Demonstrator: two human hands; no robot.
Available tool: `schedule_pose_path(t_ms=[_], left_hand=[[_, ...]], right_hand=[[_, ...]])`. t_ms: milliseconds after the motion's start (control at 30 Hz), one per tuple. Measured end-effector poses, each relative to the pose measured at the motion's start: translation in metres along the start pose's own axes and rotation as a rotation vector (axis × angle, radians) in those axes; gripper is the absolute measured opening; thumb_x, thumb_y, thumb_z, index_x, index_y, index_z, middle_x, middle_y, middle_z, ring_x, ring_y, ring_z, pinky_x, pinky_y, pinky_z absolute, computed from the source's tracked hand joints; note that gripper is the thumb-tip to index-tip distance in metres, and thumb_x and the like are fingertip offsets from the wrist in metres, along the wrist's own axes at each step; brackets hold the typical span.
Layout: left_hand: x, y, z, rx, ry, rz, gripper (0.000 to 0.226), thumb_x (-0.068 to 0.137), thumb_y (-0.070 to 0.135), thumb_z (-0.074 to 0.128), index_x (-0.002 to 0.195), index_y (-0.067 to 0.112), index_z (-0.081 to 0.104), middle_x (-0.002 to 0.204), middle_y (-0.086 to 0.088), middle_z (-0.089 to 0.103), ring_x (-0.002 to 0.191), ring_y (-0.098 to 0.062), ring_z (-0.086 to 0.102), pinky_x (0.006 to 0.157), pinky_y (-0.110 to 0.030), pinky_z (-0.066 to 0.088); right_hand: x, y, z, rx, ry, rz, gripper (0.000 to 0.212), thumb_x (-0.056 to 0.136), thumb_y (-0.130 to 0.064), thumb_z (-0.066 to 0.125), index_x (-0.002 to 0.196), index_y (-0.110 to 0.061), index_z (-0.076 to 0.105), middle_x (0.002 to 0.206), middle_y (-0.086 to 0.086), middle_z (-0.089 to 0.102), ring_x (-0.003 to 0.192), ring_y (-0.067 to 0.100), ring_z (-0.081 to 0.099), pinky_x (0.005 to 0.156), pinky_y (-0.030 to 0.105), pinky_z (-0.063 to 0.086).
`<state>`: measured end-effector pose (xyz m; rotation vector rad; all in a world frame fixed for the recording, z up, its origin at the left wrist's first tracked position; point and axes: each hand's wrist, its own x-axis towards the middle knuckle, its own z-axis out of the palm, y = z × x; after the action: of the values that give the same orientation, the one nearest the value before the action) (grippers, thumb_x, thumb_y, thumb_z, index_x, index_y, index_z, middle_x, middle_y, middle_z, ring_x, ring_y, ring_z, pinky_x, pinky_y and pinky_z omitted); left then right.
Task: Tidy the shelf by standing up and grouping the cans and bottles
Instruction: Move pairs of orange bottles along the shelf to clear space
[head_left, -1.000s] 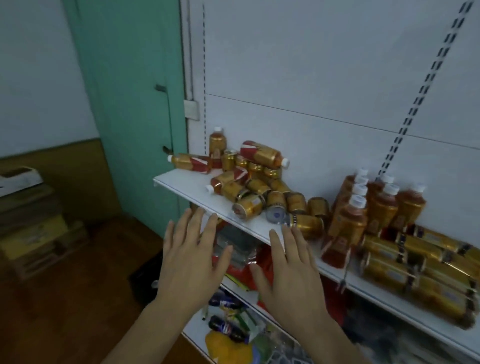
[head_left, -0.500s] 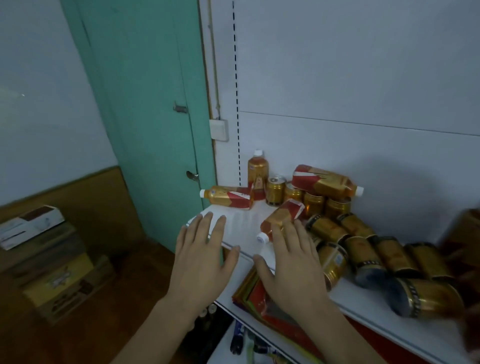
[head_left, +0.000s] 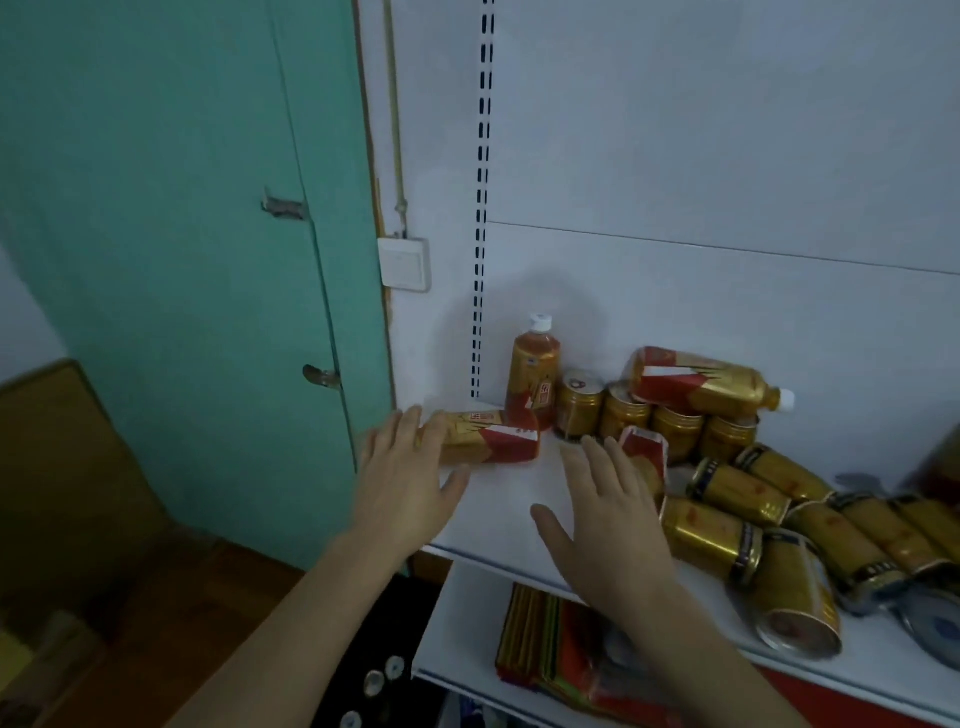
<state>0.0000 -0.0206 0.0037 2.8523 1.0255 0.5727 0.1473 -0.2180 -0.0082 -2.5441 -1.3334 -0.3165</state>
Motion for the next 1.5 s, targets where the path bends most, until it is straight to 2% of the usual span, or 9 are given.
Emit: schedule_pose_path(t_ms=[133,267,467,700,967,1067,1167,1367,1500], left_hand=[[0.043,-0.013,0.017,0.013,-0.075,0.08,0.081,0.098,0.067,0.049,0.162,0.021,0.033,0.165,-0.011,0.037,0.154,-0.035,0.029,0.126,-0.057,0.023],[0.08,-0.025,0.035,0.011,-0.176,0.108,0.082,0.096,0.07,0.05,0.16,0.023,0.033,0.162,-0.011,0.04,0.151,-0.035,0.033,0.123,-0.055,0.029],[0.102,-0.037,0.044,-0.092,-0.427,0.196,0.079,0.099,0.065,0.055,0.161,0.026,0.026,0.152,-0.007,0.046,0.125,-0.024,0.058,0.1,-0.044,0.054],[0.095,-0.05,0.022,-0.129,-0.35,0.325,0.078,0.083,0.064,0.075,0.15,0.04,0.042,0.136,0.007,0.057,0.109,-0.015,0.062,0.091,-0.038,0.055],[0.112,0.0,-0.067,0.111,-0.354,0.65,0.072,0.088,0.058,0.075,0.153,0.046,0.046,0.139,0.014,0.051,0.127,-0.014,0.041,0.1,-0.04,0.048],[0.112,0.026,-0.069,0.143,-0.356,0.703,0.067,0.09,0.046,0.077,0.151,0.043,0.049,0.143,0.011,0.048,0.131,-0.017,0.034,0.102,-0.042,0.049],[0.111,0.048,-0.065,0.175,-0.317,0.791,0.061,0.094,0.031,0.074,0.151,0.039,0.051,0.148,0.007,0.046,0.136,-0.02,0.029,0.107,-0.044,0.047],[0.105,0.067,-0.045,-0.011,-0.203,0.875,0.039,0.092,0.035,0.071,0.131,0.034,0.066,0.148,0.006,0.044,0.144,-0.023,0.026,0.114,-0.047,0.043],[0.082,0.066,-0.027,-0.389,-0.13,0.661,0.083,0.091,0.023,0.079,0.157,0.037,0.031,0.169,0.009,0.012,0.159,-0.021,0.009,0.122,-0.044,0.034]], right_hand=[[-0.003,-0.002,0.004,-0.073,0.048,0.089,0.083,0.101,-0.068,0.031,0.164,-0.016,0.039,0.171,0.013,0.037,0.162,0.037,0.024,0.13,0.055,0.028],[-0.01,0.011,0.01,-0.186,0.035,0.212,0.083,0.1,-0.069,0.03,0.165,-0.018,0.037,0.173,0.014,0.033,0.163,0.038,0.018,0.13,0.057,0.025],[-0.032,0.029,0.026,-0.284,0.003,0.29,0.094,0.095,-0.076,0.045,0.167,-0.017,0.035,0.172,0.017,0.034,0.164,0.041,0.014,0.132,0.059,0.016],[-0.029,0.039,0.031,-0.249,0.117,0.173,0.08,0.087,-0.034,0.079,0.156,-0.006,0.051,0.16,0.023,0.05,0.154,0.042,0.04,0.127,0.063,0.03],[-0.013,0.043,0.002,0.134,0.277,0.064,0.07,0.083,-0.029,0.087,0.146,-0.013,0.06,0.15,0.008,0.063,0.143,0.028,0.051,0.117,0.059,0.047],[-0.002,0.04,-0.011,0.38,0.293,0.182,0.055,0.094,-0.041,0.077,0.144,-0.031,0.057,0.14,-0.006,0.068,0.123,0.016,0.065,0.091,0.032,0.06],[0.013,0.042,-0.026,0.556,0.342,0.26,0.046,0.095,-0.057,0.066,0.137,-0.037,0.059,0.114,-0.023,0.071,0.098,0.0,0.069,0.071,0.015,0.052],[0.049,0.053,-0.046,0.686,0.256,0.168,0.039,0.101,-0.041,0.071,0.136,-0.032,0.056,0.121,-0.017,0.069,0.11,0.004,0.069,0.086,0.033,0.065],[0.057,0.049,-0.039,0.88,0.161,0.193,0.038,0.102,-0.044,0.07,0.129,-0.029,0.05,0.114,-0.013,0.07,0.107,0.01,0.073,0.085,0.046,0.067]])
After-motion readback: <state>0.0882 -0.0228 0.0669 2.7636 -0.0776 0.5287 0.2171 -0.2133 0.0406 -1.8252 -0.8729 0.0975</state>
